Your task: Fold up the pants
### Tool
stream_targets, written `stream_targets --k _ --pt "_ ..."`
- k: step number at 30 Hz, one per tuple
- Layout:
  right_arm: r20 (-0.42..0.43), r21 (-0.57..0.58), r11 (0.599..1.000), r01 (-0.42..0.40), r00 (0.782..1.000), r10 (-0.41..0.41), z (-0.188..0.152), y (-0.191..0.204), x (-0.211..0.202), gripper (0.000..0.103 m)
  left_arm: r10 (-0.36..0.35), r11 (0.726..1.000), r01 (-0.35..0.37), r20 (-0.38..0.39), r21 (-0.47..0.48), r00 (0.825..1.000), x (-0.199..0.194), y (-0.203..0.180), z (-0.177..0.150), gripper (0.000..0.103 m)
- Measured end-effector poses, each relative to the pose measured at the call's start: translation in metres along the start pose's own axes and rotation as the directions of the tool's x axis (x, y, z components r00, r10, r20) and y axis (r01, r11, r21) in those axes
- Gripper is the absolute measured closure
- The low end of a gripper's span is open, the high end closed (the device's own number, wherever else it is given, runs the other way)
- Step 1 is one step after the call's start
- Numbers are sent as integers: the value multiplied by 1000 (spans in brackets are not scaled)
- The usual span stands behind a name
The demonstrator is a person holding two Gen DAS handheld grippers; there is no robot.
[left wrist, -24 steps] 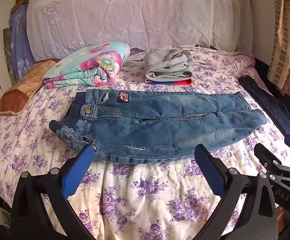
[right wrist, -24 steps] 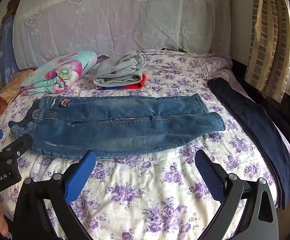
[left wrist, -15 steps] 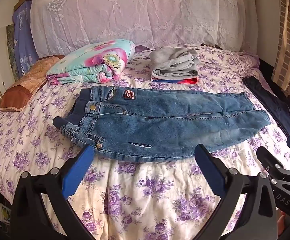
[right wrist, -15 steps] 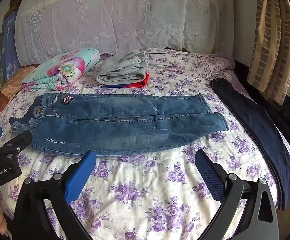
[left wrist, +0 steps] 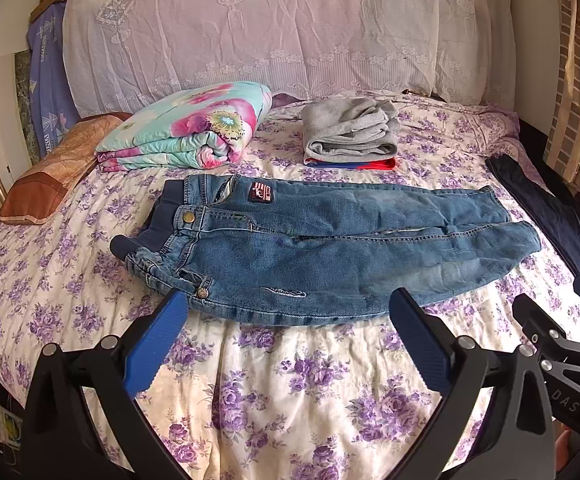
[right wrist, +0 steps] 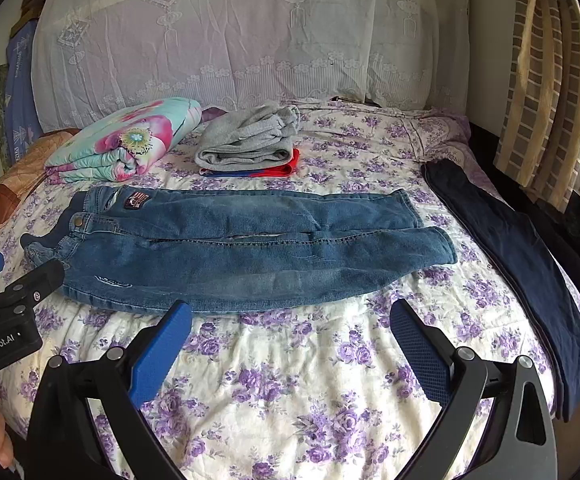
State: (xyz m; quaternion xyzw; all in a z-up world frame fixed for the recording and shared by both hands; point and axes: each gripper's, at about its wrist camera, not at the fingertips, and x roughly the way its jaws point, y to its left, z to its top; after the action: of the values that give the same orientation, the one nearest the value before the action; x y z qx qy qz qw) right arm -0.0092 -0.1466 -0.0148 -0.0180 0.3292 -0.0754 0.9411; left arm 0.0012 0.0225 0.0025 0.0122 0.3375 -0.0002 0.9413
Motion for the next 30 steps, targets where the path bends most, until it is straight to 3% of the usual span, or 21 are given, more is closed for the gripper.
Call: stream_targets --k 30 --pt "1 4 1000 -3 1000 3 -2 -2 -1 3 8 1000 -8 5 -4 1000 -1 -4 0 5"
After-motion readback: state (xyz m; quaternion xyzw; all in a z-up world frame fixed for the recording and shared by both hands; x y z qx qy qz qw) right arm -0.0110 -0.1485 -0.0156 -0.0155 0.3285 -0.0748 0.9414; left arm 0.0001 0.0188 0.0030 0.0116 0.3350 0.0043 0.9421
